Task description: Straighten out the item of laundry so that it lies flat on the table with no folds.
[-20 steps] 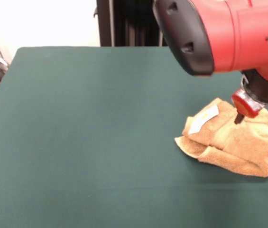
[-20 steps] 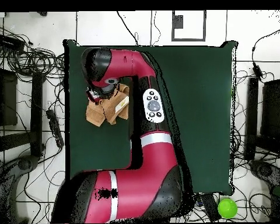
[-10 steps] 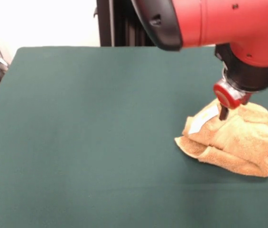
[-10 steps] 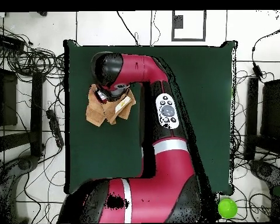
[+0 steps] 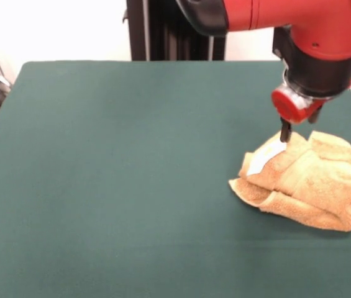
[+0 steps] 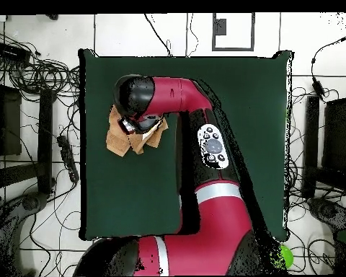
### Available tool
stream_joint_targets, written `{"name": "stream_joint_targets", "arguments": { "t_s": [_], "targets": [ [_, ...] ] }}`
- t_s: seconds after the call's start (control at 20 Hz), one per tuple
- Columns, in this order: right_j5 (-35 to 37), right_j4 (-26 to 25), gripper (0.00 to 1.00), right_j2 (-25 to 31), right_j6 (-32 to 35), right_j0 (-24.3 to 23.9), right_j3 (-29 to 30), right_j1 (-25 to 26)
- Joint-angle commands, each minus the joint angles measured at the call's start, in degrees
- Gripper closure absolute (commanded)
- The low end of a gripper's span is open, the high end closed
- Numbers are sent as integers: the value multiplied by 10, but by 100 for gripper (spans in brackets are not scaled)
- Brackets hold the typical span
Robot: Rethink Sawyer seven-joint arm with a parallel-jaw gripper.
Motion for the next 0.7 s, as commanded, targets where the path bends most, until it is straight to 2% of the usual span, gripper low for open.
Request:
{"name": "stream_joint_targets", "arguments": {
  "t_s": [0.05, 0.7],
  "targets": [
    [-40, -3, 0, 39, 15, 7, 125, -19],
    [-116, -5, 0, 39, 40, -2, 190, -40]
  ]
}}
